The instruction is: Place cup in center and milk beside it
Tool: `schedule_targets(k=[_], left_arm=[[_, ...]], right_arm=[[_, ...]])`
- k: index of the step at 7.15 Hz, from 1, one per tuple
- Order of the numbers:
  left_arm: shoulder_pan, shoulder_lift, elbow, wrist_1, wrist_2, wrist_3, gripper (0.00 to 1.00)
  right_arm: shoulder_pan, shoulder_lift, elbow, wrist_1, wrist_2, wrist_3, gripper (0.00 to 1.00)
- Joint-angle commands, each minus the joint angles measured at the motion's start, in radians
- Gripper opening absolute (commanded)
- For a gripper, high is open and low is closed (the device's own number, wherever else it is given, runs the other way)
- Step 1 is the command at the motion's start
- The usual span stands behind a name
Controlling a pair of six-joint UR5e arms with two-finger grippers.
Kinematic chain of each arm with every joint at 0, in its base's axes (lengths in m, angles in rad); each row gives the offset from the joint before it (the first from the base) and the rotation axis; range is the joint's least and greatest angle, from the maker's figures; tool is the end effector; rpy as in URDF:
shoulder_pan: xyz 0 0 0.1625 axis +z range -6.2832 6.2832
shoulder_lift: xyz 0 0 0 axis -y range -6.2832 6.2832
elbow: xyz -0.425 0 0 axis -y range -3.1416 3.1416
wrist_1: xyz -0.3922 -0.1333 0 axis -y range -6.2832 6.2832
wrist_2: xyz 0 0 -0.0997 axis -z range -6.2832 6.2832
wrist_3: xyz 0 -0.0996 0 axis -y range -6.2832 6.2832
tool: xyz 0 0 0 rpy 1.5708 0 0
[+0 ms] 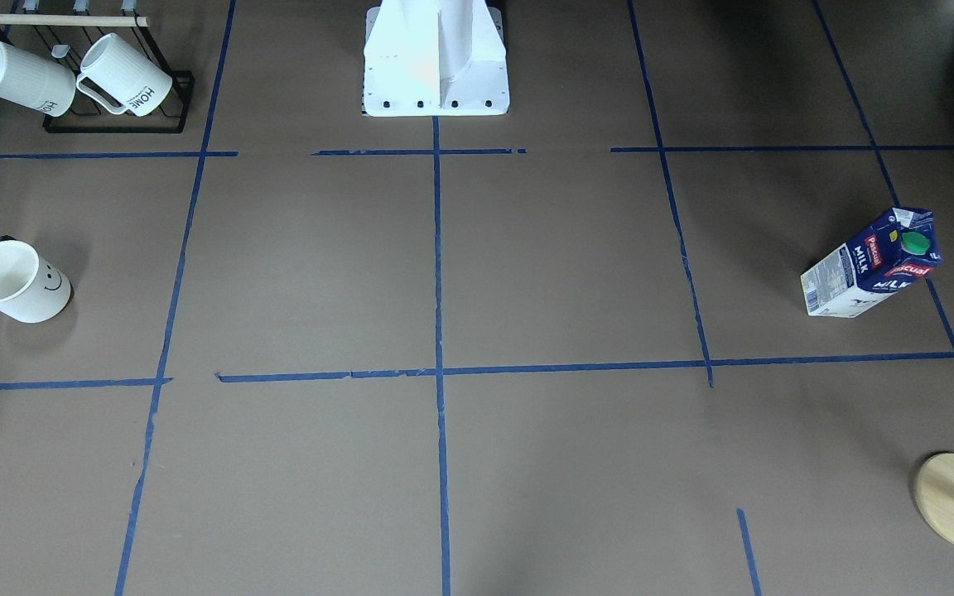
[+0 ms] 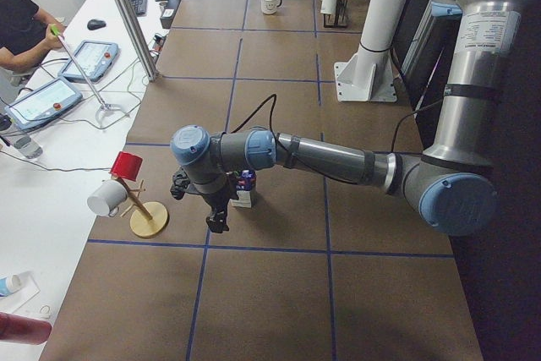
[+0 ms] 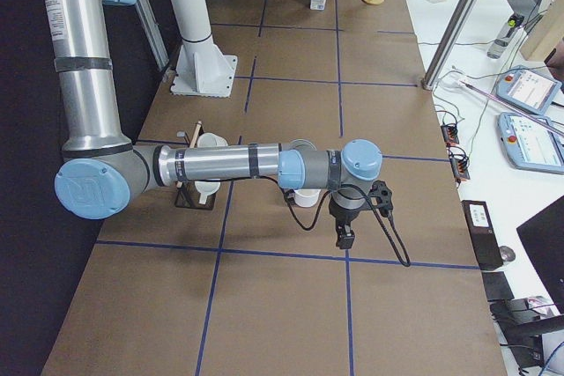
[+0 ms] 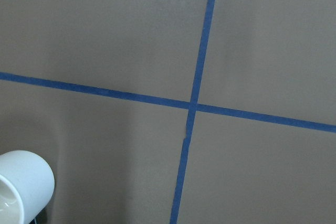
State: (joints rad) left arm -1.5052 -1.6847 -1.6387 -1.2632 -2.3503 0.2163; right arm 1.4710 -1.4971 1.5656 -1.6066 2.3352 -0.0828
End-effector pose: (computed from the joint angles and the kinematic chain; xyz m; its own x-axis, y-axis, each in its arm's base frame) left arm -0.0288 -0.5271 0.5966 0.6849 0.1721 -0.7080 -0.2171 0.9758 0.0271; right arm 0.0118 -0.5284 0.6281 0.7053 -0.1764 0.6867 0.1584 0.9833 0.0898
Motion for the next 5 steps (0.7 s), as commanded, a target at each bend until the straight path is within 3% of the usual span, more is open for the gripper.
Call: schedule_targets(k=[1,3,5], left_arm=[[0.014,-0.003,0.011,-0.013,-0.006,0.0,1.0],[0.022,0.0,0.002,-0.021,-0.009,0.006,1.0],[0.022,0.002,0.004,-0.024,-0.01,0.012,1.0]], right_arm=[[-0.087,-0.046,0.007,0.121,0.19,0.041,1.0],[-0.176,-0.055,0.017,0.283,0.184,0.409,1.0],[-0.305,-0.095,0.01,0.517,0.025,0.659,0.99]])
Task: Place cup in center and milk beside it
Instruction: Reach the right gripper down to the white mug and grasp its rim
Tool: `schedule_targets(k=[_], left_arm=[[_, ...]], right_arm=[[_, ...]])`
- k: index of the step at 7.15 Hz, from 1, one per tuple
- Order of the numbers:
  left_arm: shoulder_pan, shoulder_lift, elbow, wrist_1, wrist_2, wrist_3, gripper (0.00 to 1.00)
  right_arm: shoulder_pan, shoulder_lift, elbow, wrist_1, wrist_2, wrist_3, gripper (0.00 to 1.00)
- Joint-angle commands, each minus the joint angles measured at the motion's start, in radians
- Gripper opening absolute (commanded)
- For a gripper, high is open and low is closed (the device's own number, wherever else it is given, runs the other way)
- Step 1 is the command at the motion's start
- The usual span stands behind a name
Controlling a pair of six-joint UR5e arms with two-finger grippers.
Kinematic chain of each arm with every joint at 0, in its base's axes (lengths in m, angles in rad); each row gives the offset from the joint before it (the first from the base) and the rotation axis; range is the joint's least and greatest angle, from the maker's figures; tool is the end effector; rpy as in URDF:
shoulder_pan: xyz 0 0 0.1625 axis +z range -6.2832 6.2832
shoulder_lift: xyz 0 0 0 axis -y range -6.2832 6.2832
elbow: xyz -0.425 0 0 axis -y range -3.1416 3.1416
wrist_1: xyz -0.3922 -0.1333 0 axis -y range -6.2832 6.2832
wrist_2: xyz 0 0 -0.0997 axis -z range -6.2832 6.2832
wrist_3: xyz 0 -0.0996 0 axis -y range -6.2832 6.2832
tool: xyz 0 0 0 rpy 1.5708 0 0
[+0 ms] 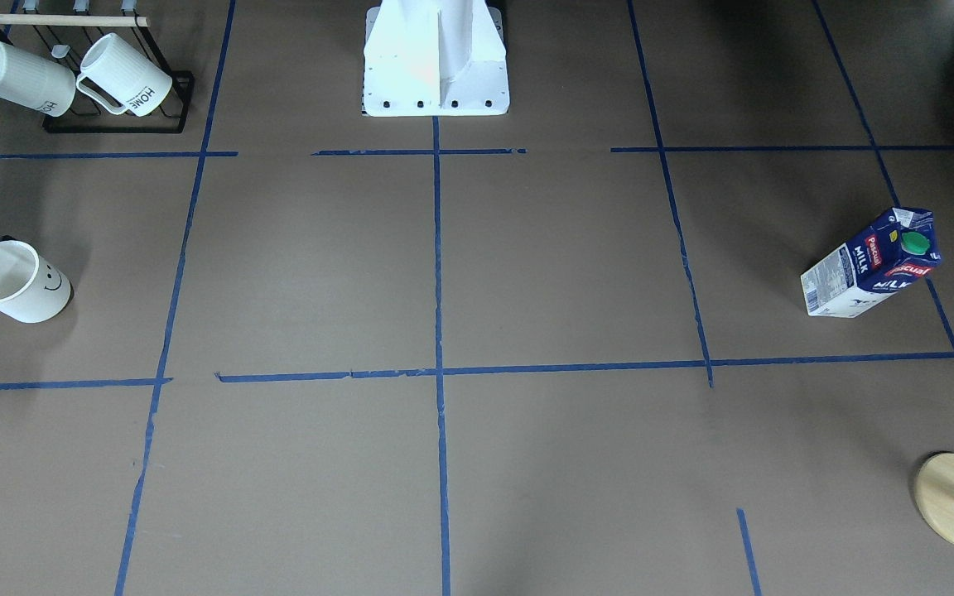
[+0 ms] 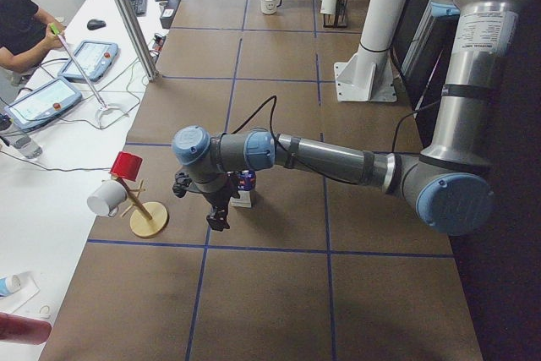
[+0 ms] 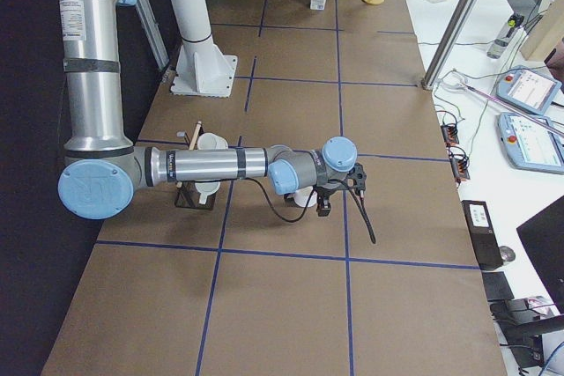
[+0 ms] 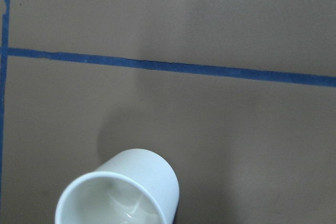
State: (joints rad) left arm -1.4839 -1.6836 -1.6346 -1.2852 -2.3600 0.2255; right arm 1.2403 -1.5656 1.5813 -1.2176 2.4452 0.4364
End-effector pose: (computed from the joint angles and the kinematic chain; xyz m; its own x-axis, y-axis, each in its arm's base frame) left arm -0.0168 -0.5289 0.5965 0.6712 0.2060 -0.7120 -0.2425 0.9688 0.0517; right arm -0.1118 -0.5012 0.6050 0.5965 -0.0529 0.8009 0.0558 0.9981 0.0243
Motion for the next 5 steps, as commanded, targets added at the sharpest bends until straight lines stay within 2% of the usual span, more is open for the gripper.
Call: schedule_targets(k=[1,2,3,4,5], left_arm=[[0.001,0.001,-0.001,-0.002,-0.001,0.005,1.0],[0.001,0.001,-0.01,-0.002,-0.001,0.003,1.0],[-0.001,0.002,-0.027,0.0,-0.001,0.003,1.0],[-0.001,0.002,-0.033,0.0,-0.001,0.003,1.0],[-0.001,0.002,-0.033,0.0,-0.001,0.002,1.0]], right_arm=[[-0.087,-0.027,-0.016,0.132,-0.094,0.14,0.96],[-0.102,-0.027,-0.033,0.135,-0.094,0.142,0.7],[-0.101,-0.028,-0.032,0.135,-0.092,0.14,0.23],[-0.102,-0.033,-0.032,0.135,-0.091,0.139,0.02],[-0.102,-0.036,-0.023,0.133,-0.083,0.139,0.0]])
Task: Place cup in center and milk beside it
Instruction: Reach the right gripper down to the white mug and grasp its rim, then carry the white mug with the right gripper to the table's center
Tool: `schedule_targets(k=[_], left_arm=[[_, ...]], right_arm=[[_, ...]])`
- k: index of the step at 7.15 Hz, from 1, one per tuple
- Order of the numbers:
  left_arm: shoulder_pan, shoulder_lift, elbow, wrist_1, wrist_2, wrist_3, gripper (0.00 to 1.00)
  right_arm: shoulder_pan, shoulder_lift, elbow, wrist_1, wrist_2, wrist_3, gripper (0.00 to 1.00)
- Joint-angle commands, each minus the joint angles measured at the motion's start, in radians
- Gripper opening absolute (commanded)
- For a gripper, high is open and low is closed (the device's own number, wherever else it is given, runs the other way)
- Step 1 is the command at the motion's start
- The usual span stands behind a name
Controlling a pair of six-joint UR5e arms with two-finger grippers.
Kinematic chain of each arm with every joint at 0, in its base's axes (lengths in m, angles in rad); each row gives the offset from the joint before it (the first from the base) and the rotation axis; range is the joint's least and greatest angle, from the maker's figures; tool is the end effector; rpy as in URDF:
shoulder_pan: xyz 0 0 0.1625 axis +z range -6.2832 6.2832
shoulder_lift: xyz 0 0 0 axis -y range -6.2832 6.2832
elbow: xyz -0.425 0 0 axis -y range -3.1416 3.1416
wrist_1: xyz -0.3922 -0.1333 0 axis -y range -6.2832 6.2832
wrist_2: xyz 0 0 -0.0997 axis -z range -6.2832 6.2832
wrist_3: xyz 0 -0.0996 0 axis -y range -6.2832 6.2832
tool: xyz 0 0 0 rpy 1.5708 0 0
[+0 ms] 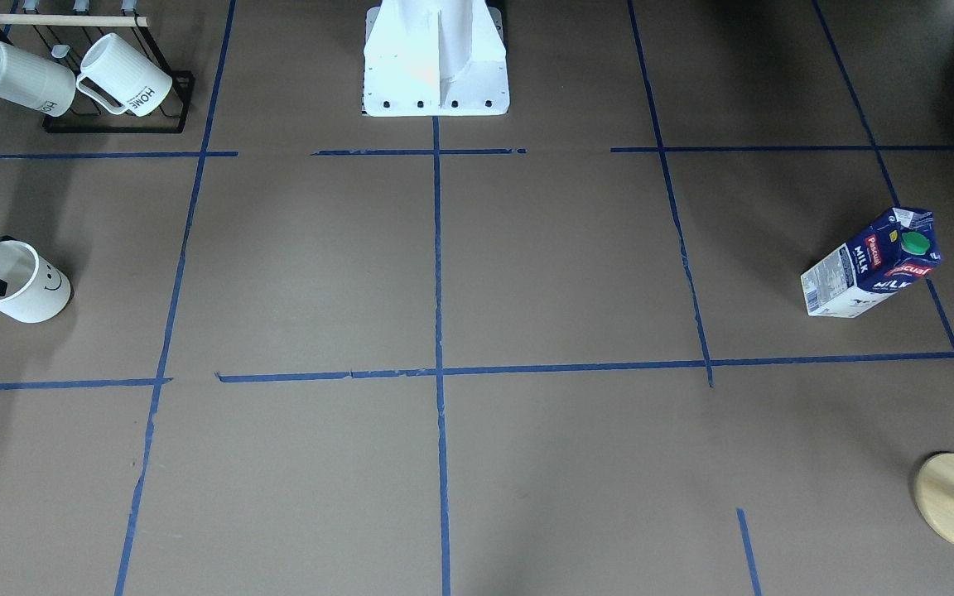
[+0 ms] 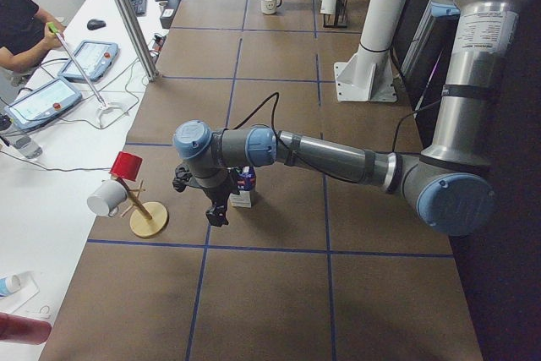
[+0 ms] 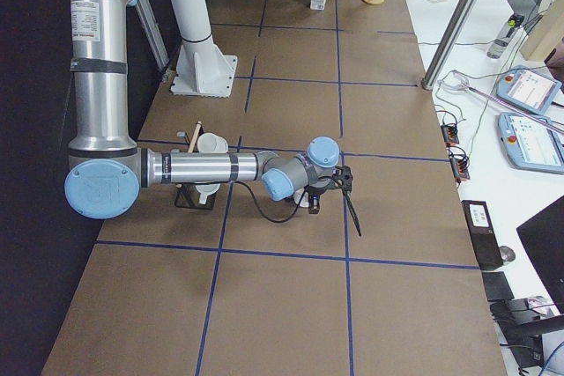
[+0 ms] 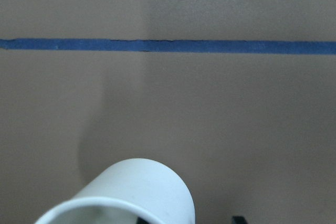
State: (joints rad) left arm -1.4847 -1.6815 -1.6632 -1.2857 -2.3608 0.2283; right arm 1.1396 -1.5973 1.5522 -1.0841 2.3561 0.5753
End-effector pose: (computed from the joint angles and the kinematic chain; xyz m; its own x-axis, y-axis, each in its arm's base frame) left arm -0.0172 -0.5282 0.5838 0.6685 0.2272 -0.7081 -0.2433 0.9666 0.0805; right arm -0.1522 -0.4812 0.6261 0.6387 -0.0315 0.7689 0.0362 0.9993 0.0108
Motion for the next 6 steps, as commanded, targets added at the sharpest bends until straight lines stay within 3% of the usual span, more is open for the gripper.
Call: schedule_targets(k=[1,2,3,4,5,6], left_arm=[[0.0,0.0,-0.01,0.0,-0.002,-0.006,1.0],[0.0,-0.001,-0.02,0.0,-0.002,-0.007,1.0],[0.0,-0.001,-0.024,-0.001,-0.002,-0.007,1.0],[0.001,-0.001,-0.026,-0.001,-0.006,-0.007,1.0],[0.001,-0.003,-0.036,-0.001,-0.015,-0.006,1.0],[0.001,-0.001,-0.05,0.0,-0.015,-0.009,1.0]], right_arm=[[-0.003,-0.001,0.056,-0.009,0.009,0.001,0.0],[-0.05,0.028,0.156,-0.028,0.012,0.047,0.0],[-0.114,0.172,0.204,-0.116,0.015,0.196,0.0],[-0.223,0.335,0.198,-0.197,-0.001,0.382,0.0],[-0.326,0.526,0.143,-0.274,-0.097,0.587,0.0],[-0.387,0.675,0.037,-0.307,-0.174,0.71,0.0]])
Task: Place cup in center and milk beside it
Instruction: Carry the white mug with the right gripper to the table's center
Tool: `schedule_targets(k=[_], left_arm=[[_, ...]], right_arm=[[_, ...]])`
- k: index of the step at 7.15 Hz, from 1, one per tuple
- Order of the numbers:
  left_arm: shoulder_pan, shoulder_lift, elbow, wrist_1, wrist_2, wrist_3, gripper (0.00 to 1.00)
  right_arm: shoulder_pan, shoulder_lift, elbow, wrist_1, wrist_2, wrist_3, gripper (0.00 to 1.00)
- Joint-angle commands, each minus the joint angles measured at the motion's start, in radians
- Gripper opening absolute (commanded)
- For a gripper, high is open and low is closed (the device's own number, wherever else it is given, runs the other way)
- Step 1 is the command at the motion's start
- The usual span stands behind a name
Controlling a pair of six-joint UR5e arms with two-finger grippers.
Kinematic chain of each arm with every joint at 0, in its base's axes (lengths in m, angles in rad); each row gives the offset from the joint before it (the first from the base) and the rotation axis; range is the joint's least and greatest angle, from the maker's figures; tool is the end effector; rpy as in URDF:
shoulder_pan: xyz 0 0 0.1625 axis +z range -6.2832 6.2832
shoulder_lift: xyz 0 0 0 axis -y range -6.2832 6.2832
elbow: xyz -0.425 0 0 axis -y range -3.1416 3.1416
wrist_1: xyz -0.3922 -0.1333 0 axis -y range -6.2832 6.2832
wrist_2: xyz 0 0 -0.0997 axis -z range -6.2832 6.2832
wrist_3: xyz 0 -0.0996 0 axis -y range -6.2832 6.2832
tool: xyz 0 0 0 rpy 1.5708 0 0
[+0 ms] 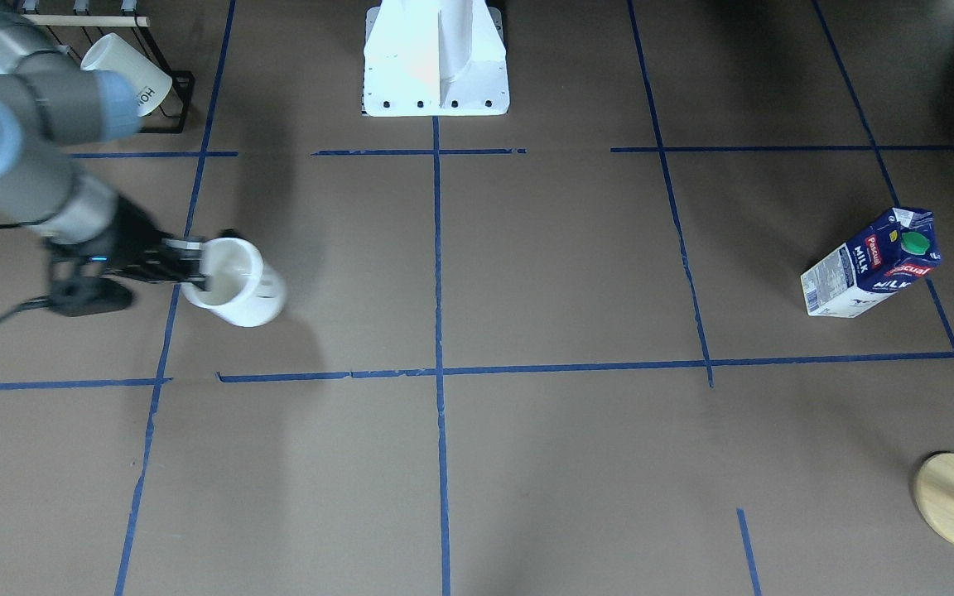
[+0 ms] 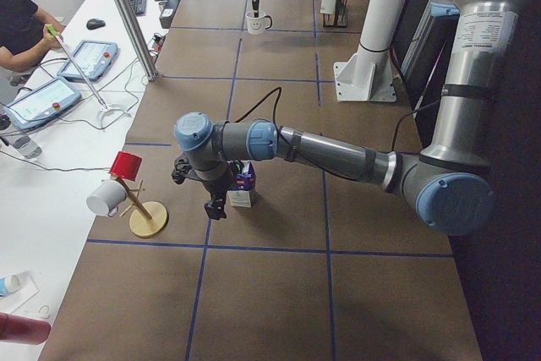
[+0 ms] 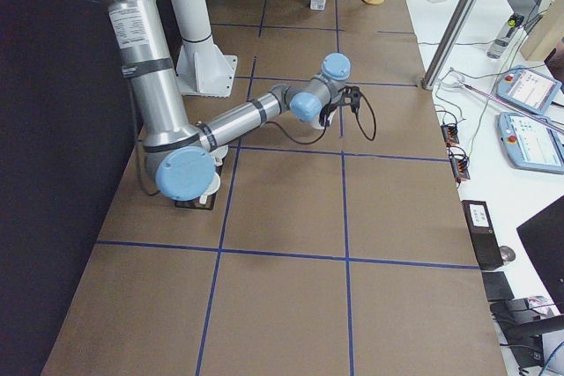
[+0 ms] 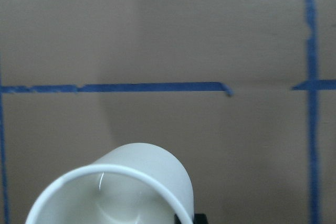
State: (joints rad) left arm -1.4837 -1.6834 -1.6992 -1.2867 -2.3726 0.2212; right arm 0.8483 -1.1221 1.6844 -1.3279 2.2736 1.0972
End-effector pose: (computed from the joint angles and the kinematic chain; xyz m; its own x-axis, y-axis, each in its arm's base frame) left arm -0.0158 -0.5286 0.5647 0.6595 0.2473 -0.7099 -0.2374 0.9645 0.1155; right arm -0.3715 -0.5257 0.3171 0.5283 0.0731 0.8459 -0.0262 0.9972 -0.0698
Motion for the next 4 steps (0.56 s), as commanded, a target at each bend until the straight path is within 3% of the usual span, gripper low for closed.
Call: schedule_targets(k=[1,3,4], left_arm=[[-0.001,0.001,-0.017,0.001,-0.004,-0.002,1.0],[-0.001,0.001,-0.045,0.004,-0.005,-0.003,1.0],[0.0,0.002,-0.057,0.007,-0.005,-0.003,1.0]], right_arm=[[-0.121,0.316,-0.232,-0.054,-0.121,0.284,0.0],[-0.161,0.364,-0.325,-0.048,-0.195,0.299,0.0],[-0.175,0.366,-0.331,-0.034,-0.198,0.3,0.16]])
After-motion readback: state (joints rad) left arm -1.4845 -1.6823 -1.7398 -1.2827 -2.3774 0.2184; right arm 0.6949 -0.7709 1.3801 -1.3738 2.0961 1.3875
